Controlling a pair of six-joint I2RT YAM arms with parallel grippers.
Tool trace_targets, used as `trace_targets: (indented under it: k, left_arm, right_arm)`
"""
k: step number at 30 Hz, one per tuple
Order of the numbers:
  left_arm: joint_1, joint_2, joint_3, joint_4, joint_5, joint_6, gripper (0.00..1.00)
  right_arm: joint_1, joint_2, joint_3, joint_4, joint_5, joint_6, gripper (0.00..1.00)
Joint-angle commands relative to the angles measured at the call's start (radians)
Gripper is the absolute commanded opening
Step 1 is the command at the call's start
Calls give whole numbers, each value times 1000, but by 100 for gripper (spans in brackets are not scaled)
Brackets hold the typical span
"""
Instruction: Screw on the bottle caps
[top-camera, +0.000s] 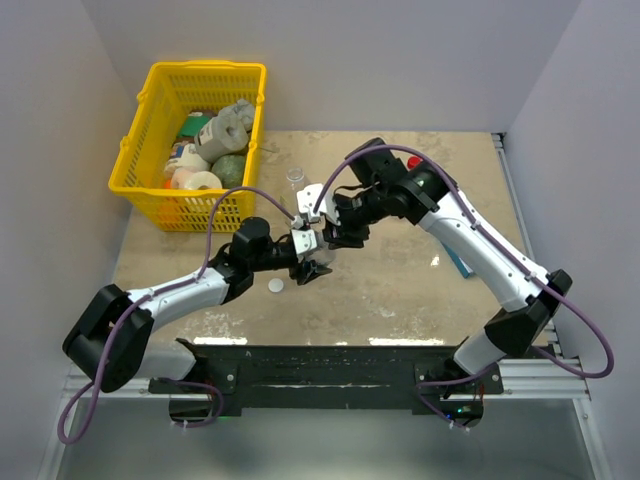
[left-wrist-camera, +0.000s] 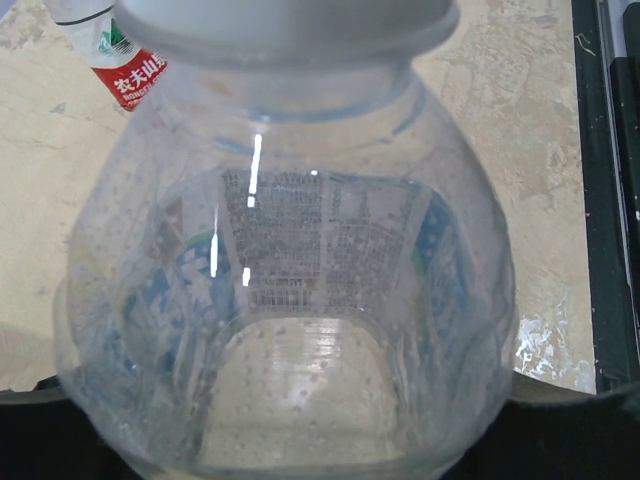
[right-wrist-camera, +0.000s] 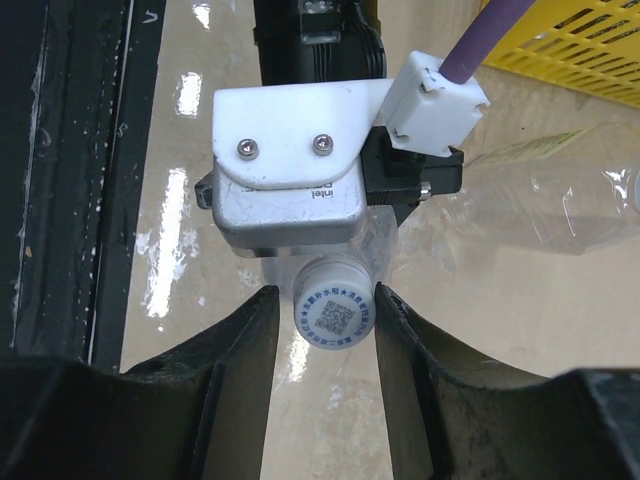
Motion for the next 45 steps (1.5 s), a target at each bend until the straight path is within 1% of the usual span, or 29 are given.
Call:
trace_targets:
  k: [1, 2, 4, 5, 6, 7, 8, 9, 10, 11, 12, 13, 14, 16, 20, 24, 28, 31, 36, 39, 42, 43, 45]
  left_arm:
    - [11, -43, 16, 130, -8, -31, 0]
    - [10, -42, 13, 134, -8, -34, 0]
    - [11, -37, 13, 135, -15, -35, 0]
    - [10, -36, 11, 138, -21, -38, 0]
    - [11, -34, 11, 137, -29, -43, 0]
    - [10, -30, 11, 137, -50, -55, 11]
    - [11, -30, 13, 132, -64, -63, 44]
    - [10, -31, 11, 117, -84, -75, 56]
    - [10, -37, 11, 102, -130, -86, 66]
    - [10, -40, 10, 86, -147, -89, 76]
    - [11, -45, 2, 50, -165, -90, 79]
    - [13, -60, -3, 31, -188, -92, 89]
    - [13, -69, -9, 14, -195, -97, 99]
    - [16, -105, -35, -15, -205, -110, 100]
    - [16, -155, -70, -35, -215, -140, 100]
    - [17, -181, -72, -60, -209, -163, 99]
    - [16, -188, -69, -60, -202, -164, 100]
    - [16, -185, -63, -60, -204, -158, 100]
    - [14, -180, -55, -63, -202, -160, 100]
    - [16, -183, -52, -75, -206, -156, 99]
    - [16, -186, -52, -87, -207, -149, 100]
    - [16, -186, -50, -90, -210, -149, 99]
    - [16, -188, -52, -95, -210, -152, 100]
  right_arm:
    - [8, 22, -14, -30, -45, 78, 44]
    - [6, 23, -18, -24, -47, 88, 35]
    - [5, 31, -10, -27, -59, 95, 22]
    - [2, 34, -8, -30, -58, 101, 11]
    - [-1, 38, -2, -33, -52, 109, 5]
    - [-6, 46, 2, -41, -27, 130, 0]
    - [-24, 52, 24, -55, -10, 137, 0]
    - [-37, 57, 36, -85, 5, 143, 0]
    - [-53, 57, 47, -102, 39, 149, 0]
    - [-86, 52, 61, -118, 62, 148, 0]
    - [-93, 46, 64, -144, 86, 140, 0]
    - [-112, 42, 68, -158, 146, 120, 0]
    - [-123, 31, 71, -173, 166, 106, 0]
    - [-144, 20, 65, -193, 212, 94, 0]
    - [-218, -3, 3, -185, 304, 100, 0]
    - [-287, -21, -56, -132, 343, 114, 0]
    - [-357, -26, -114, -81, 352, 114, 0]
    - [-388, -20, -140, -53, 346, 111, 0]
    - [-402, -20, -191, -1, 341, 123, 0]
    - [-403, -26, -223, 23, 344, 134, 6]
    - [-405, -34, -254, 46, 359, 146, 18]
    - [-403, -34, -260, 51, 366, 149, 26]
    - [-405, -41, -269, 60, 378, 157, 33]
